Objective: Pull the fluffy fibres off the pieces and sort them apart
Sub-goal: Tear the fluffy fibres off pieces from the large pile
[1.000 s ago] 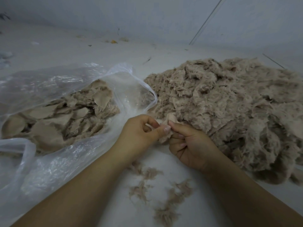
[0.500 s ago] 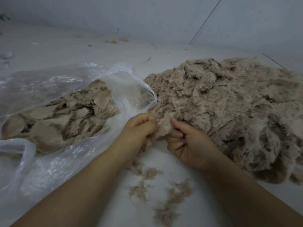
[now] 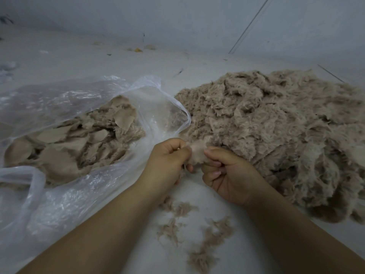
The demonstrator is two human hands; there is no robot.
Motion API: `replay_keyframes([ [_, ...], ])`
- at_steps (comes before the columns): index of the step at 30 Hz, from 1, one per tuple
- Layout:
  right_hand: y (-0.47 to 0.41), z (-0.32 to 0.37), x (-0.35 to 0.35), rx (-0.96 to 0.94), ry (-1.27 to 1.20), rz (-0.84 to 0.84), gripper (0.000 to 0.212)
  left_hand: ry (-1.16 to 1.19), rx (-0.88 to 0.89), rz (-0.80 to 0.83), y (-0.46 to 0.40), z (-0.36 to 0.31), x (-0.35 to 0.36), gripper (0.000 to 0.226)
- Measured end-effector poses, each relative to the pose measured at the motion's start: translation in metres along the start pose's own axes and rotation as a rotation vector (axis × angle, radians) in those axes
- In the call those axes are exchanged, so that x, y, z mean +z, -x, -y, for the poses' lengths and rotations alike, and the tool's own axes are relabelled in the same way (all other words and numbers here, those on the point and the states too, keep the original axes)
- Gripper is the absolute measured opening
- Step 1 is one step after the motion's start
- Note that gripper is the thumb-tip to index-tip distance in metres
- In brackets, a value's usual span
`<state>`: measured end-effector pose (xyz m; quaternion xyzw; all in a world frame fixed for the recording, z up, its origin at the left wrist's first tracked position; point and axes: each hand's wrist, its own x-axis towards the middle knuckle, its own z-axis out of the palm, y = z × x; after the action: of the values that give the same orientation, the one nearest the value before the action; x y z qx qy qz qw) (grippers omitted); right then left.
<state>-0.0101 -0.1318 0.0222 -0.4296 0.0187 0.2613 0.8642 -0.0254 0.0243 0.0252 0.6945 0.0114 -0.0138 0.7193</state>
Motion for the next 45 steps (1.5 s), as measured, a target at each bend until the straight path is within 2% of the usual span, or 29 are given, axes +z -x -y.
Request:
replay_keyframes([
  [5,0.0,-0.003,0.0,-0.023,0.112,0.009,0.022,-0.101,0.046,0.047,0.0,-0.001,0.0,0.017],
  [7,0.0,-0.003,0.001,-0.023,0.127,-0.008,0.01,-0.093,0.056,0.037,0.0,-0.002,-0.001,0.017],
  [10,-0.001,-0.002,0.001,-0.018,0.062,-0.016,0.021,-0.048,0.072,-0.008,-0.002,-0.001,-0.005,0.028],
  [12,-0.001,-0.001,0.001,-0.015,0.026,-0.019,0.01,-0.073,0.079,-0.006,-0.003,0.0,-0.006,0.032],
  [16,0.002,-0.002,0.003,-0.038,0.144,0.097,0.013,-0.111,0.114,0.048,-0.003,-0.001,-0.003,0.015],
  [19,0.004,-0.002,0.001,-0.046,0.202,0.069,0.008,-0.08,0.154,0.082,-0.003,0.0,-0.002,0.025],
  [21,0.003,-0.003,0.0,-0.04,0.214,0.043,0.013,-0.033,0.172,0.088,-0.004,0.0,-0.003,0.024],
  [26,0.002,-0.005,0.002,-0.042,0.194,0.0,0.023,0.021,0.179,0.025,-0.006,0.002,-0.004,0.024],
  [30,0.002,-0.004,0.002,-0.043,0.125,-0.021,0.019,-0.064,0.166,-0.06,-0.008,0.005,-0.004,0.03],
  [32,0.002,-0.004,0.003,-0.051,0.1,-0.029,0.015,-0.1,0.122,-0.158,-0.01,0.006,-0.005,0.026],
  [35,0.002,-0.004,0.003,-0.058,0.069,-0.051,0.014,0.01,0.039,-0.232,-0.014,0.005,-0.008,0.012],
  [36,0.002,-0.004,0.003,-0.059,0.063,-0.056,0.014,0.082,0.008,-0.204,-0.013,0.003,-0.008,0.005],
  [39,0.002,-0.005,0.002,-0.053,0.059,-0.044,0.012,0.103,-0.05,-0.037,-0.009,0.002,-0.006,0.038],
  [40,0.002,-0.004,0.002,-0.047,0.06,-0.036,0.011,0.091,-0.043,-0.009,-0.006,0.002,-0.003,0.036],
  [42,0.001,-0.003,0.002,-0.036,0.055,-0.028,0.01,0.108,-0.017,-0.008,-0.006,0.003,-0.001,0.017],
  [45,0.0,-0.002,0.001,-0.004,-0.01,-0.034,0.016,0.099,0.075,0.011,-0.008,0.005,-0.003,0.017],
])
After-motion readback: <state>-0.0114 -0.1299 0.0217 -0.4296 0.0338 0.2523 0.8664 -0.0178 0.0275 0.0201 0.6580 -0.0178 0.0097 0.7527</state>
